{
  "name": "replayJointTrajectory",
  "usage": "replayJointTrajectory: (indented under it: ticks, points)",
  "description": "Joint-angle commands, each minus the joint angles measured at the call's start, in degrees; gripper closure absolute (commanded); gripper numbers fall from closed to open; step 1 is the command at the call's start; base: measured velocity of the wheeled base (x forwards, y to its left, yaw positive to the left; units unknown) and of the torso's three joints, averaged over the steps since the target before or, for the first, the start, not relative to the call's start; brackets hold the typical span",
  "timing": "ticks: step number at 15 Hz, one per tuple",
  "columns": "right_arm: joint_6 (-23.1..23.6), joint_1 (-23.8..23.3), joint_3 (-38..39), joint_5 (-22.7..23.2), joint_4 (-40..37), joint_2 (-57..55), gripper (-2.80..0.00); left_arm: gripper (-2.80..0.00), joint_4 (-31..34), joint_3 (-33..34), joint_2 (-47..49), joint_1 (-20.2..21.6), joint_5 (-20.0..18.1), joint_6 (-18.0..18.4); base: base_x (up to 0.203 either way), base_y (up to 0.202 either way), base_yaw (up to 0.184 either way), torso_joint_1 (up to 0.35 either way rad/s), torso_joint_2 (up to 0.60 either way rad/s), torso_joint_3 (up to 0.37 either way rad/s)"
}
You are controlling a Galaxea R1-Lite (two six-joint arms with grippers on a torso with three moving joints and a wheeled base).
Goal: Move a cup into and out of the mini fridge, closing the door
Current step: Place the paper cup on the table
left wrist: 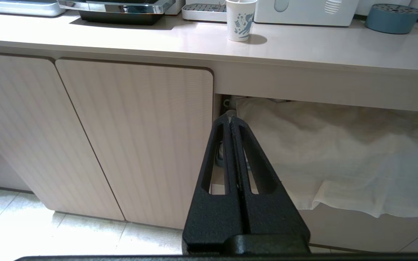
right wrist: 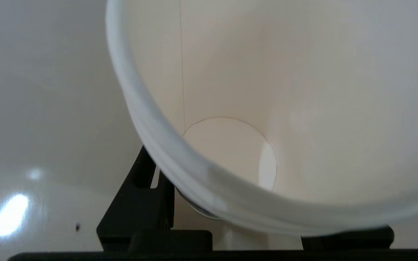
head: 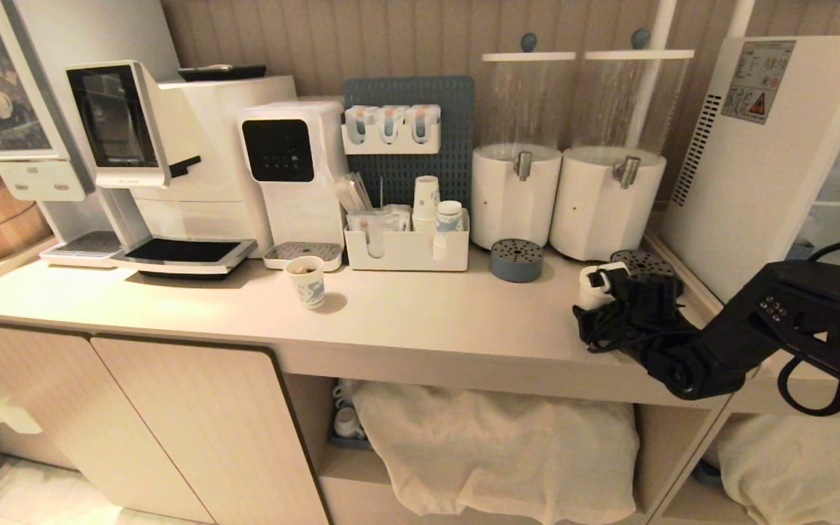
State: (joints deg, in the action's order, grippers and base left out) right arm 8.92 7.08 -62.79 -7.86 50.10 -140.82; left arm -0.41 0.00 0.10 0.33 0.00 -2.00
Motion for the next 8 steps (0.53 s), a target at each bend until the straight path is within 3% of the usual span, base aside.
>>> replayJointTrajectory:
  ticks: [1, 8]
  points:
    - [0.15, -0.52, 1.05, 0.13, -0.75, -0.37, 0.0, 0.0, -0.02, 0.09, 0.08, 0.02, 0.0, -0.02, 0.0, 0.0, 0.0, 0.0, 0.0, 0.0]
    - [0.25, -0.49, 0.37, -0.84, -0.74, -1.12, 0.0, 0.0, -0.02, 0.09, 0.08, 0.02, 0.0, -0.02, 0.0, 0.0, 0.0, 0.0, 0.0, 0.0]
